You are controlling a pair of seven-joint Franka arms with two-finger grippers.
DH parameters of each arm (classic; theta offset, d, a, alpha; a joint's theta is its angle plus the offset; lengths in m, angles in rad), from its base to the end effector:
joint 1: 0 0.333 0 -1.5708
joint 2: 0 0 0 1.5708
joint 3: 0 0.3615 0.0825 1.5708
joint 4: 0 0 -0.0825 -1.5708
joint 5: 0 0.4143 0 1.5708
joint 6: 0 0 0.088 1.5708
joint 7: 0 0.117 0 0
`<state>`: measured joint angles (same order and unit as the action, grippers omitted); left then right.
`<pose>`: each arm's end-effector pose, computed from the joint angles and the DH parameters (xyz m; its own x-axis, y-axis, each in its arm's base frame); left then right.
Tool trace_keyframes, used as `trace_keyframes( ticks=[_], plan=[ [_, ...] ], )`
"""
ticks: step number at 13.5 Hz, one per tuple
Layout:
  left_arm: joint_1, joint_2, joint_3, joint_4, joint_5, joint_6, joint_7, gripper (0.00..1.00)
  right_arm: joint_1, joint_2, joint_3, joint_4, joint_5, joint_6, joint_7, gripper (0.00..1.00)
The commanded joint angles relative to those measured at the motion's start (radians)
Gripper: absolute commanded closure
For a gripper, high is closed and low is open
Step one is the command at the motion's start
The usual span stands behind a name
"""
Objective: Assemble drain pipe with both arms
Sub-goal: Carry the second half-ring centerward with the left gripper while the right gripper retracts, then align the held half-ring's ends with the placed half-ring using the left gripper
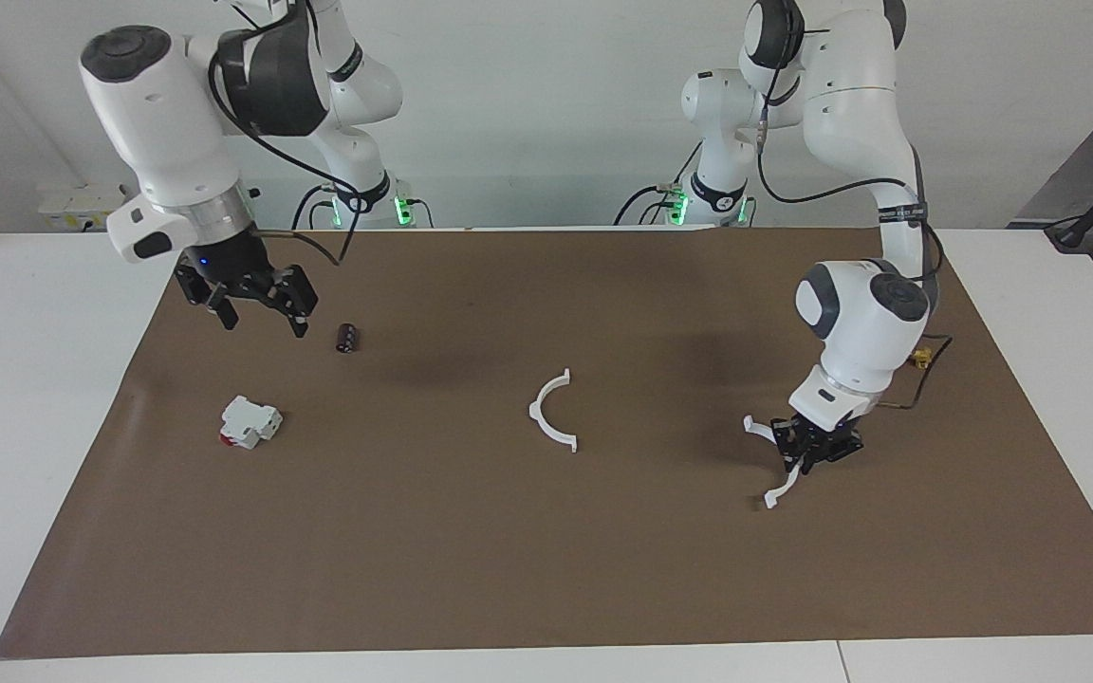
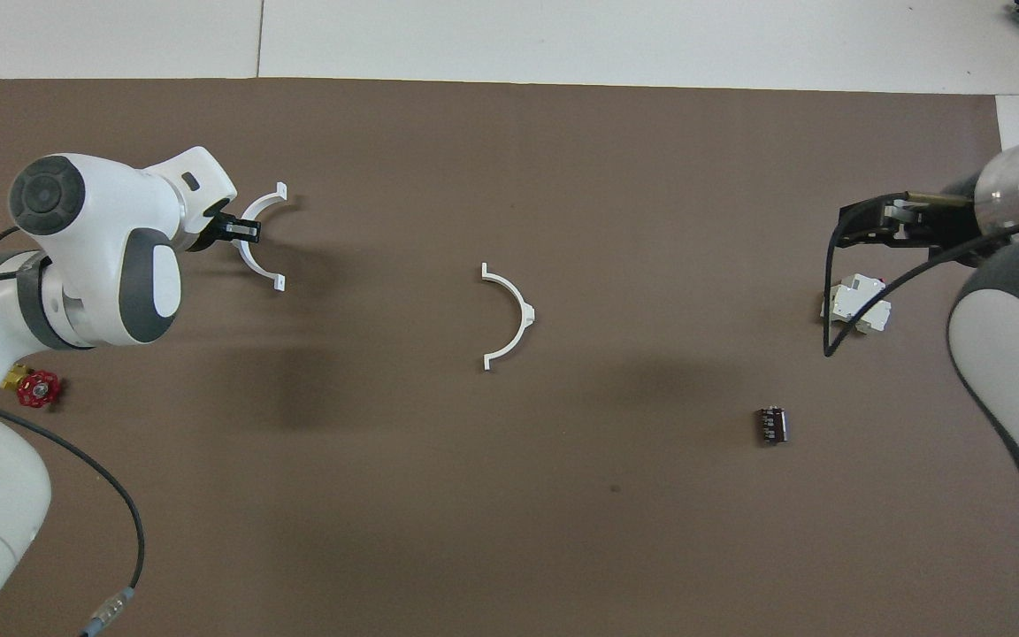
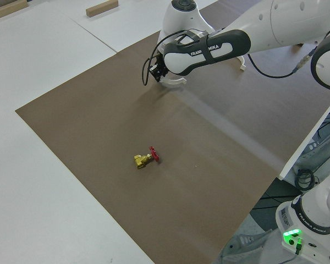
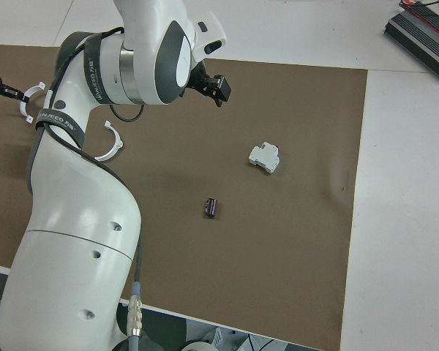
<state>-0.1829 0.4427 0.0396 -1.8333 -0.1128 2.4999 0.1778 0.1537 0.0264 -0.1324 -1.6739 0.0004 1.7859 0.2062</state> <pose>0.7025 -0.1039 0.3243 0.9455 -0.2320 0.2287 -0.2448 -0.9691 0.0289 0.6110 0.0141 0.6116 0.9793 -0.1837 0.0845 -0.1831 -0.9830 -0.0145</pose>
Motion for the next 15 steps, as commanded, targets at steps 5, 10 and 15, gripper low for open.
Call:
trace_keyframes(
  ticks=[5,10,15],
  plan=[
    [-0.421,-0.015,0.227,-0.015,0.019,-0.056,-0.256,1.0,-0.057,-0.091,0.016,0.047,0.0,-0.252,-0.09,0.0],
    [-0.598,-0.032,0.267,-0.035,0.021,-0.122,-0.394,1.0,-0.062,-0.097,0.014,0.036,0.013,-0.27,-0.082,0.0],
    [-0.67,-0.048,0.27,-0.079,0.034,-0.116,-0.495,1.0,-0.06,-0.097,0.016,0.036,0.018,-0.26,-0.074,0.0]
  ],
)
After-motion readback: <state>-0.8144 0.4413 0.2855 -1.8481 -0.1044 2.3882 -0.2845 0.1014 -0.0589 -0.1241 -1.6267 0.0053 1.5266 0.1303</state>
